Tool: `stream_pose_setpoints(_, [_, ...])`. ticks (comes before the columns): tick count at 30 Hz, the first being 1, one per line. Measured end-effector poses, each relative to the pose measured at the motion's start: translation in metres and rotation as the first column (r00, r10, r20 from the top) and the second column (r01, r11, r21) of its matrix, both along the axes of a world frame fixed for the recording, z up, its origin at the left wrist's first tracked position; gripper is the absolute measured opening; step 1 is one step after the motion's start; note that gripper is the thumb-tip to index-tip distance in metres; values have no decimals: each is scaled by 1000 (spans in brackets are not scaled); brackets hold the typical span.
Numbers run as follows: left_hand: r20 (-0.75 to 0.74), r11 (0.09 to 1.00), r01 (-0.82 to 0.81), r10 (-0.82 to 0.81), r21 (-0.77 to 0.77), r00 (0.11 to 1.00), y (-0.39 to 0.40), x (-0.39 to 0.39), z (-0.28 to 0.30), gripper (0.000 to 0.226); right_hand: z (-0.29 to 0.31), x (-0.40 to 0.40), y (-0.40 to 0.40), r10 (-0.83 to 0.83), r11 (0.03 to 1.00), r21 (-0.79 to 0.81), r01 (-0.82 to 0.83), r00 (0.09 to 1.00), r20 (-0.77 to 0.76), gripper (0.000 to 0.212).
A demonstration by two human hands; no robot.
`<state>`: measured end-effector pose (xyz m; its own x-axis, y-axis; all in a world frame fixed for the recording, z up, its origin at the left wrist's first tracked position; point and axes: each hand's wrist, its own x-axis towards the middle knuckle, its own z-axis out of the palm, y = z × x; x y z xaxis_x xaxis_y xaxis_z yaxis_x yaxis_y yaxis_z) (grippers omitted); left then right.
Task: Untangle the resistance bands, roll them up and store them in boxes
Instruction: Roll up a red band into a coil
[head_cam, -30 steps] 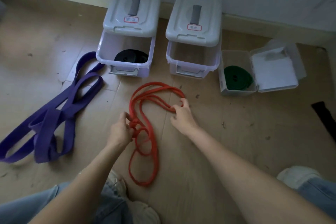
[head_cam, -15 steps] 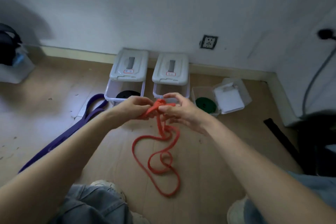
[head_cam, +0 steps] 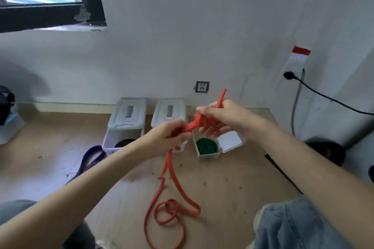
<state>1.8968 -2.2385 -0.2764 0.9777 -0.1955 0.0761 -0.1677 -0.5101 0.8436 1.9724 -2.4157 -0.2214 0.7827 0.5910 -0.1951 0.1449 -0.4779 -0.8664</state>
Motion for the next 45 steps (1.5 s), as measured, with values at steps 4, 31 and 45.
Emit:
stream_pose_setpoints(4, [47,976,-8,-3,216,999,-7,6,-17,20,-13,4,-12,92,996,-11,-92,994,54,57])
stream_pose_setpoints(31, [13,990,141,-141,-6,990,8,-4,14,21,-7,-13,-7,364,925,-178,-337,918,155,52])
stream_pose_setpoints(45, [68,960,23,-44,280,997,-4,2,-25,22,-6,-10,-8,360,921,-347,-177,729,583,21])
